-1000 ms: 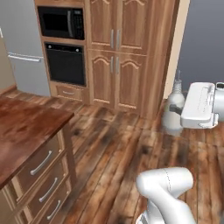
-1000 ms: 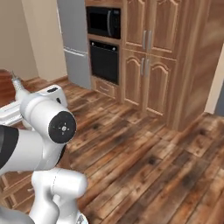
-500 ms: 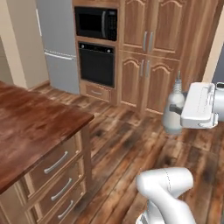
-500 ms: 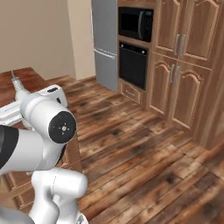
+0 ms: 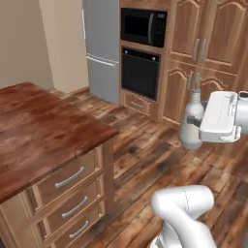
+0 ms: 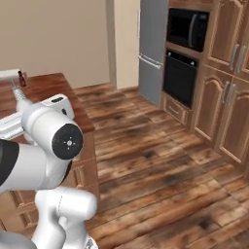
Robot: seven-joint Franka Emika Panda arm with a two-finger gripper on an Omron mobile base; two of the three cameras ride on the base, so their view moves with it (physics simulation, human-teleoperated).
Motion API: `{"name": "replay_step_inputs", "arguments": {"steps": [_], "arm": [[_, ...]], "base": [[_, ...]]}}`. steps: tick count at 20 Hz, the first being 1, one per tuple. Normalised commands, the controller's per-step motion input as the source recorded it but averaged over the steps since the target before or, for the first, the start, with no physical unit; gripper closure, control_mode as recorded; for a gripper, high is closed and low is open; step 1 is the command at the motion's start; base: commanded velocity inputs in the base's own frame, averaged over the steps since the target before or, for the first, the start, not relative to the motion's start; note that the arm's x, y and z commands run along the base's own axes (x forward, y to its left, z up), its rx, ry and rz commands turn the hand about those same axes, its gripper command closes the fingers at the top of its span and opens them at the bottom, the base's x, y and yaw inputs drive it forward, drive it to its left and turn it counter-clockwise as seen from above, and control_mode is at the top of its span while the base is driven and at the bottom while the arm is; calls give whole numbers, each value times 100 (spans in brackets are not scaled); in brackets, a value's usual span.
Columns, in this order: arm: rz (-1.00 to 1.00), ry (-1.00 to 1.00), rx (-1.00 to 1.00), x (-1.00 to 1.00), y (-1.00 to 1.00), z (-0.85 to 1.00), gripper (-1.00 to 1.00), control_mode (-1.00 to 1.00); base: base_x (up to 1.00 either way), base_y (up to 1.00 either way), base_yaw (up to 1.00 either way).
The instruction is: Move the condiment bottle and oil and vinegar bottle from the cabinet to the dining counter.
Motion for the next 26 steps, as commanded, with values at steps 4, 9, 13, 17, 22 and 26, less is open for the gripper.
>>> {"name": "replay_step_inputs", "arguments": {"steps": [4,9,13,17,22,26], "arm": [[0,0,0,0,0,0,100,100],[0,0,0,0,0,0,100,100],[0,0,0,0,0,0,100,100],[0,0,0,0,0,0,100,100],[0,0,0,0,0,0,100,100],[0,0,0,0,0,0,100,100]], "base": [[34,-63,38],[35,-62,39],[37,-68,37],[39,-68,36],[39,-68,37],[42,-67,37]]}}
